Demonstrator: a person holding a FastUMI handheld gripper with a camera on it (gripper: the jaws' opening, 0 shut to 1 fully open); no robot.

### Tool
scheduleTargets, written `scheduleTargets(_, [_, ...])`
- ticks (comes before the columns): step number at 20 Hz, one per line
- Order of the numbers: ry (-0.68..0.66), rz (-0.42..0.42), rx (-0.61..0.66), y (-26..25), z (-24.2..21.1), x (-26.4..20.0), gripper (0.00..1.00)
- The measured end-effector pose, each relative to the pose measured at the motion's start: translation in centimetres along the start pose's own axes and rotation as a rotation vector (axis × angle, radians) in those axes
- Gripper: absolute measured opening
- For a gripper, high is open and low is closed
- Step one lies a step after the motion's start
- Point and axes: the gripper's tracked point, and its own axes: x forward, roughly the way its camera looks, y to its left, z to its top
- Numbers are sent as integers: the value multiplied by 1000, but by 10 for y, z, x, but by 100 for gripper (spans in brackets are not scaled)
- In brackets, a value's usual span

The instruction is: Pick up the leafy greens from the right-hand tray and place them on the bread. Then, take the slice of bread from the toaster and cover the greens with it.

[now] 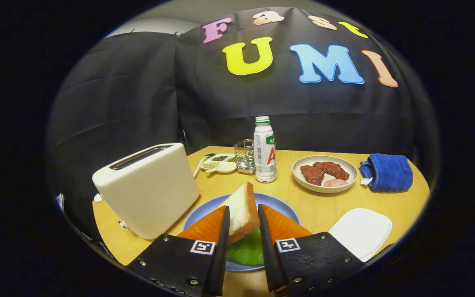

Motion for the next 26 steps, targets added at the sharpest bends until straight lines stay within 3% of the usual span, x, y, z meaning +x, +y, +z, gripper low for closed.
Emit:
scheduleTargets(7, [-11,-7,3,-14,2,-5,40])
scheduleTargets(13, [-168,-24,-40,-48,36,-52,40])
scheduleTargets(19, [-338,-185,-165,-141,68,-130,39])
scheduleTargets(26, [-324,-270,-74,-224,41,-182,40])
